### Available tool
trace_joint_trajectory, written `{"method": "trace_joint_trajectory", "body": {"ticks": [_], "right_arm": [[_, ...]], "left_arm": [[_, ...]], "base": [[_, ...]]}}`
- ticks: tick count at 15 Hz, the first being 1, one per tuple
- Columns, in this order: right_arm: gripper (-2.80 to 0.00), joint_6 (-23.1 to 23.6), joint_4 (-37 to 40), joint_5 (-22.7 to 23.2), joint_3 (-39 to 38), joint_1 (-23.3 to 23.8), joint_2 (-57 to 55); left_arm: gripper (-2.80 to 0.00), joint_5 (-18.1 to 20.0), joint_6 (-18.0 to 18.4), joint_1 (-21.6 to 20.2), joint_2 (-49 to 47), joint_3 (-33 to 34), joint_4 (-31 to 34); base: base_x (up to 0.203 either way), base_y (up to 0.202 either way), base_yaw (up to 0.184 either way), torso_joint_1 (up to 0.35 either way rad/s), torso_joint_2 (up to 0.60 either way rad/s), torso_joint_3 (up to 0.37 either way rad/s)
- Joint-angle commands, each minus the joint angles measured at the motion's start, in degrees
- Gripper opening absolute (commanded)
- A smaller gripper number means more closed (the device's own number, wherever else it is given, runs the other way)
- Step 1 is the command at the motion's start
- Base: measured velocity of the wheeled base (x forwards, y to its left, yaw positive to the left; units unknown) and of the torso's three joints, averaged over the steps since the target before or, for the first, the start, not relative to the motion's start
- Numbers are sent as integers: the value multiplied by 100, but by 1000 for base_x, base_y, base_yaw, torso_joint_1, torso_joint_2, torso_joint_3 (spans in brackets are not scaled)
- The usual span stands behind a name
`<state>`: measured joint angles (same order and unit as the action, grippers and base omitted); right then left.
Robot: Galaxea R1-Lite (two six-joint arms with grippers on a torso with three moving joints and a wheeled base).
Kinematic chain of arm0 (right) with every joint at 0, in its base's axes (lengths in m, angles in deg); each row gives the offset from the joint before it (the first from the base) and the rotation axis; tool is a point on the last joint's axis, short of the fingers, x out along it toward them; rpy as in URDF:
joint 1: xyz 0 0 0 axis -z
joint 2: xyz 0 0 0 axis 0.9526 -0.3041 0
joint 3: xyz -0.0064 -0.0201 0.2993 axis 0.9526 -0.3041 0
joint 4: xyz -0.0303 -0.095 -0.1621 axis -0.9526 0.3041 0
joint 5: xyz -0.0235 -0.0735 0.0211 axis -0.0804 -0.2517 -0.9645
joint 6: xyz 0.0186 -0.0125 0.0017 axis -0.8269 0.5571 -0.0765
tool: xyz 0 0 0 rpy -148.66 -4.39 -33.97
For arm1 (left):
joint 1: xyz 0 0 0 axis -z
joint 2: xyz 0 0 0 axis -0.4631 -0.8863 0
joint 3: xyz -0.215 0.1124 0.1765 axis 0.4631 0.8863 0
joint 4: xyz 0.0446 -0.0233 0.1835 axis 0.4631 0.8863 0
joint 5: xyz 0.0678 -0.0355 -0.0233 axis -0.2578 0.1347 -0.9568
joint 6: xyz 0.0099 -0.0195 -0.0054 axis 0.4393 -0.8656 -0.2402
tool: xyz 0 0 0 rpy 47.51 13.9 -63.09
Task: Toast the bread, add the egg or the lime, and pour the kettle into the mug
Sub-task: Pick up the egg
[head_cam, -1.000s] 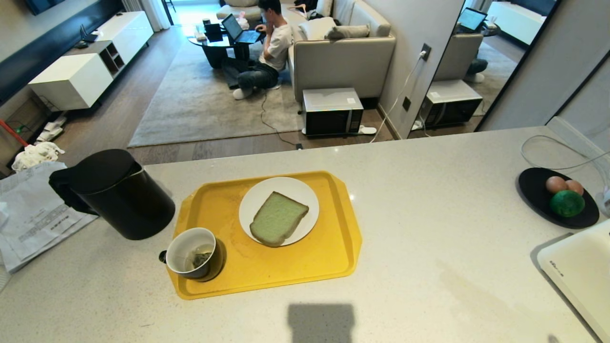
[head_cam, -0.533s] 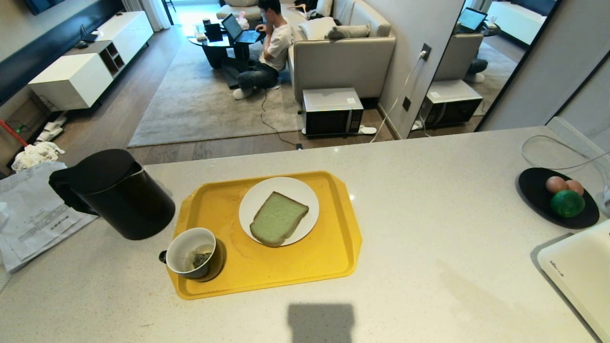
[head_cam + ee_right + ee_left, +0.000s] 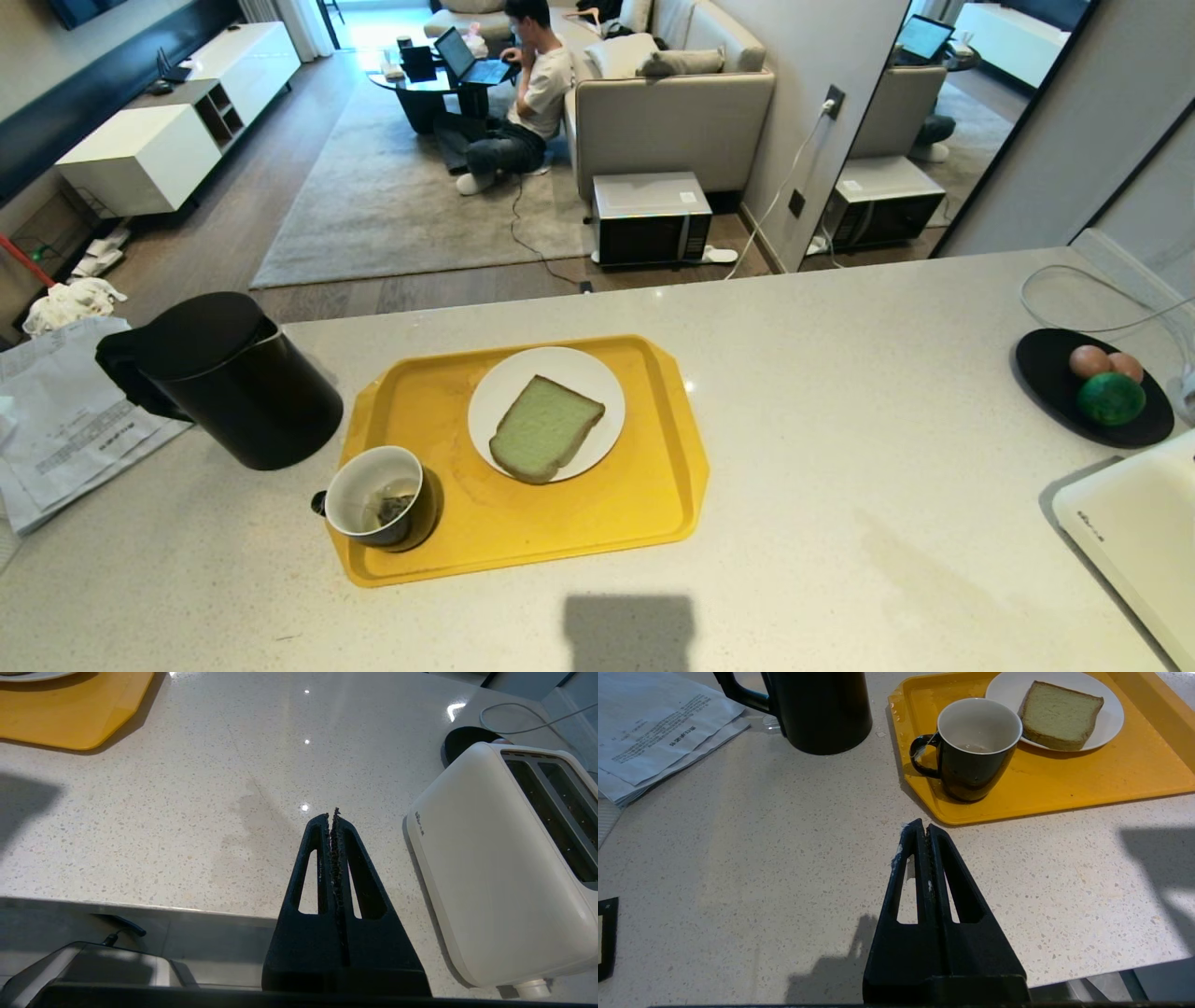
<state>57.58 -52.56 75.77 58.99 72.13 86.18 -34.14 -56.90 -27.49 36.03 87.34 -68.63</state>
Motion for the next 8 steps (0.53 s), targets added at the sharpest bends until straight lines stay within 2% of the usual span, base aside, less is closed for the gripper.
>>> {"method": "trace_joint_trajectory", "body": {"ticks": [1,8], "right_arm": [[-280,-26,0,-1,-9,-2,-21],[-280,-218,0,-22,-9,-2,-21]], "left_arm": [[-280,0,-6,-1,0,0,-2],[-280,0,2,-1,0,0,-2]], "base": [[0,0,0,0,0,0],[0,0,0,0,0,0]]}}
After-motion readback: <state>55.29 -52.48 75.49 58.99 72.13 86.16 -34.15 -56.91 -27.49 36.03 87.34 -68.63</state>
